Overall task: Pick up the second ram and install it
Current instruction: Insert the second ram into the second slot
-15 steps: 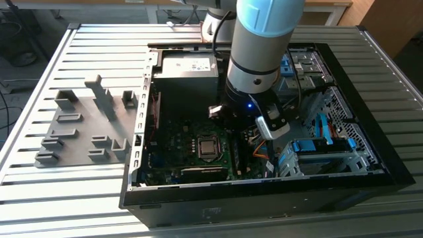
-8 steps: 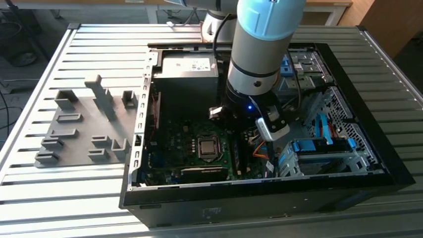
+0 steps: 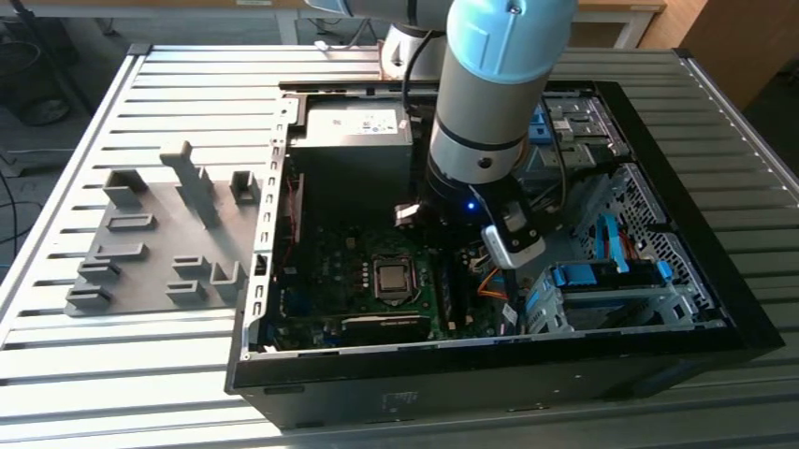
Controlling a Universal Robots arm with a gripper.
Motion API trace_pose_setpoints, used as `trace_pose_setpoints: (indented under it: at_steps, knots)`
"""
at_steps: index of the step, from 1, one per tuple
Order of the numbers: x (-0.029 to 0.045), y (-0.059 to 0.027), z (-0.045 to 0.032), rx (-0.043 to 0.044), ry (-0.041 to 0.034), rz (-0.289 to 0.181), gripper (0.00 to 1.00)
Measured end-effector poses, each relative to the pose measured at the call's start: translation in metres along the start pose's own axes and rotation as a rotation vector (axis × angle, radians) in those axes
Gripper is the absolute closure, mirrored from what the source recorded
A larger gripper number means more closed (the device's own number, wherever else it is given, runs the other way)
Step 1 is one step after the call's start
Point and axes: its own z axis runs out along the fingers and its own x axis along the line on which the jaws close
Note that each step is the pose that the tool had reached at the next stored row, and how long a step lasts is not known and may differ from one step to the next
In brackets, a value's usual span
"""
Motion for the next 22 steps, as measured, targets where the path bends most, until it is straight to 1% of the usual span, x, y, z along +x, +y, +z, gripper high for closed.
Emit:
trace_pose_setpoints:
  at_steps: [2, 5, 8, 10, 12, 18, 22]
  knots:
    - [0.0000, 0.0000, 0.0000, -0.0052, 0.0003, 0.000, 0.86]
    - [0.0003, 0.0000, -0.0002, -0.0169, 0.0007, 0.000, 0.86]
    - [0.0009, -0.0004, -0.0030, -0.0273, 0.0013, 0.000, 0.86]
    - [0.0011, -0.0007, -0.0046, -0.0320, 0.0016, 0.000, 0.86]
    - [0.0010, -0.0008, -0.0051, -0.0343, 0.0015, -0.001, 0.86]
    - [0.0010, -0.0015, -0.0058, -0.0339, 0.0017, 0.000, 0.86]
    - [0.0009, -0.0019, -0.0079, -0.0342, 0.0016, -0.001, 0.86]
